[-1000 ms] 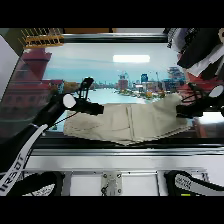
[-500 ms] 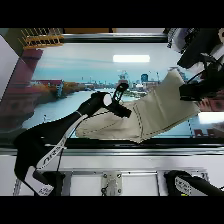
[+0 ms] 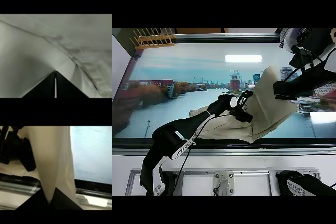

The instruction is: Fold the clothes and pants, and hang the long-sleeved shirts on hangers.

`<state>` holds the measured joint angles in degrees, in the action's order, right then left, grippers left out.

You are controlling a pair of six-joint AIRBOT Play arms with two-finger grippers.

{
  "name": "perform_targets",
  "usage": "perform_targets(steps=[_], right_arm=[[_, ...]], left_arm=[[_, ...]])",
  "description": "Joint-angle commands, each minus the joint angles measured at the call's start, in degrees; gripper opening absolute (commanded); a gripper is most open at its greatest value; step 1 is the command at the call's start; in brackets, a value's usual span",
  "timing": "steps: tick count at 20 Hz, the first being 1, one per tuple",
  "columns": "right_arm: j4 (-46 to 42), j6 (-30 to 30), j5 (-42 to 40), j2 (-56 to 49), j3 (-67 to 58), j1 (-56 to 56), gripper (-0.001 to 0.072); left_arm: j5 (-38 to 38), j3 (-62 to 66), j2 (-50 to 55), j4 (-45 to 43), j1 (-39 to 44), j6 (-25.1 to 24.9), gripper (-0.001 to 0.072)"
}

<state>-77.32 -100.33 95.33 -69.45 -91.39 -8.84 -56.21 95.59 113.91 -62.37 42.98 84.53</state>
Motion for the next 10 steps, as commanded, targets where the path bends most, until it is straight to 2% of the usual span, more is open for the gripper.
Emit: perform_targets(steps=[1,10], right_arm=[[5.0,-4.9,-1.8,0.0,-0.2,-2.5,0.0006],[6.7,-15.5,-11.4,-3.8,-0.2,-15.3,0.0006]], left_arm=[[-2.7,2.2,-0.3,0.2,-2.8,-0.1,0.0008],[-6.5,2.3,-14.1,-2.9,-24.5,-0.2,0.0008]])
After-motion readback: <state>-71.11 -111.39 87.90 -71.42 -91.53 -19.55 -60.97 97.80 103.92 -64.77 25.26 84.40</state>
